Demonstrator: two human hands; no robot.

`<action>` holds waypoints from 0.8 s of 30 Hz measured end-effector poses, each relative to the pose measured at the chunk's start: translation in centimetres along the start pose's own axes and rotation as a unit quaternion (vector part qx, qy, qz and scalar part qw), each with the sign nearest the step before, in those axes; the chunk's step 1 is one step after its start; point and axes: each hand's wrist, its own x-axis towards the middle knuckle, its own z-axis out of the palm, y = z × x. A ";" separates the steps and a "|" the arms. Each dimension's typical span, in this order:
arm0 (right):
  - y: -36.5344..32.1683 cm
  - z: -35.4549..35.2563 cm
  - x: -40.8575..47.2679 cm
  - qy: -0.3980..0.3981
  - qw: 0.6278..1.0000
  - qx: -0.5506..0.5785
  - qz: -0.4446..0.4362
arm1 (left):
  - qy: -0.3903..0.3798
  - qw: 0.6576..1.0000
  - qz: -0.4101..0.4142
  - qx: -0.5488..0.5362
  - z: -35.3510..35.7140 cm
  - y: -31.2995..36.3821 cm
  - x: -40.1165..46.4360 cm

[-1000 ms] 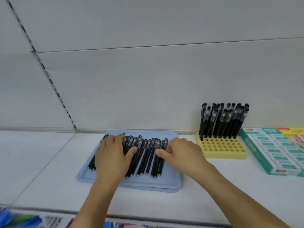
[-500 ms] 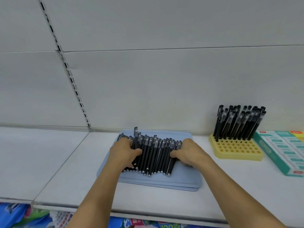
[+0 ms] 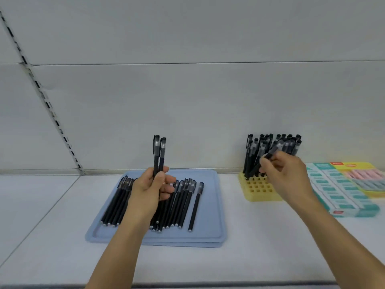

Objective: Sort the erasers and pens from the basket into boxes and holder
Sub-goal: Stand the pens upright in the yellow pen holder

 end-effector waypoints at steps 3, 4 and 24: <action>1.4 -0.9 1.6 -0.008 0.997 -0.081 -0.010 | -0.047 0.998 -0.014 -0.050 2.8 0.6 -0.3; 1.7 -0.8 2.0 -0.014 0.994 -0.104 -0.019 | -0.058 0.996 -0.016 -0.059 3.6 0.6 -0.4; 1.8 0.7 3.8 -0.078 0.975 -0.194 -0.069 | -0.131 0.990 -0.022 -0.053 9.8 -0.1 -1.7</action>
